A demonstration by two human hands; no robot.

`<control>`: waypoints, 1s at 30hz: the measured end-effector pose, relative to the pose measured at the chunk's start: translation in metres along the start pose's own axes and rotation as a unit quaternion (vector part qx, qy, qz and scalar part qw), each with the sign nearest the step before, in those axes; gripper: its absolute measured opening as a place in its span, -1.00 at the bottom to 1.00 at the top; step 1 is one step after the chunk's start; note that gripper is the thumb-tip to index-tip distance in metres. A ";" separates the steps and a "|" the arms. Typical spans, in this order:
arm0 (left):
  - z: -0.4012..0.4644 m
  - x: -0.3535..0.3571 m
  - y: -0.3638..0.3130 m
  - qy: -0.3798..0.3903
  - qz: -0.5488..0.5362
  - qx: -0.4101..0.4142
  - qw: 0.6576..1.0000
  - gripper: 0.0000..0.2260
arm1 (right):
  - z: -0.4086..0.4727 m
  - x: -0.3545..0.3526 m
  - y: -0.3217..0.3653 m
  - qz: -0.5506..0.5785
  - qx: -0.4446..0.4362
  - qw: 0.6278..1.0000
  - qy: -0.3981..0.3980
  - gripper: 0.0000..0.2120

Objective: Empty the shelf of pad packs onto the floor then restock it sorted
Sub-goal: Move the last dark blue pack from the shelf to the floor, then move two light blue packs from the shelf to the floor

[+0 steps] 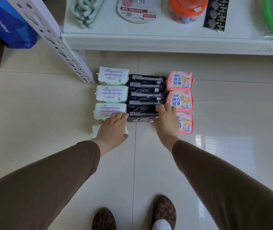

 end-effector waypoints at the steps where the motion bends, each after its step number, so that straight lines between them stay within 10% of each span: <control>1: -0.002 -0.003 -0.001 -0.001 0.000 0.000 1.000 -0.34 | -0.003 -0.004 0.001 0.008 -0.005 1.000 0.001 -0.68; 15: -0.064 -0.191 -0.068 -0.035 -0.006 0.016 0.999 -0.37 | -0.056 -0.202 0.064 0.030 -0.070 0.995 0.066 -0.56; 30: -0.218 -0.611 -0.225 -0.110 0.044 0.132 0.984 -0.21 | -0.144 -0.671 0.181 -0.005 -0.137 0.990 -0.045 -0.48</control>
Point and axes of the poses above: each hand's wrist, its own z-axis towards the middle knuckle, its own x-axis out of the palm, y = z × x, the point moved 9 cm from there along z, towards the middle knuckle, and after that the axes turned 1 degree about y, right-handed, at the moved point
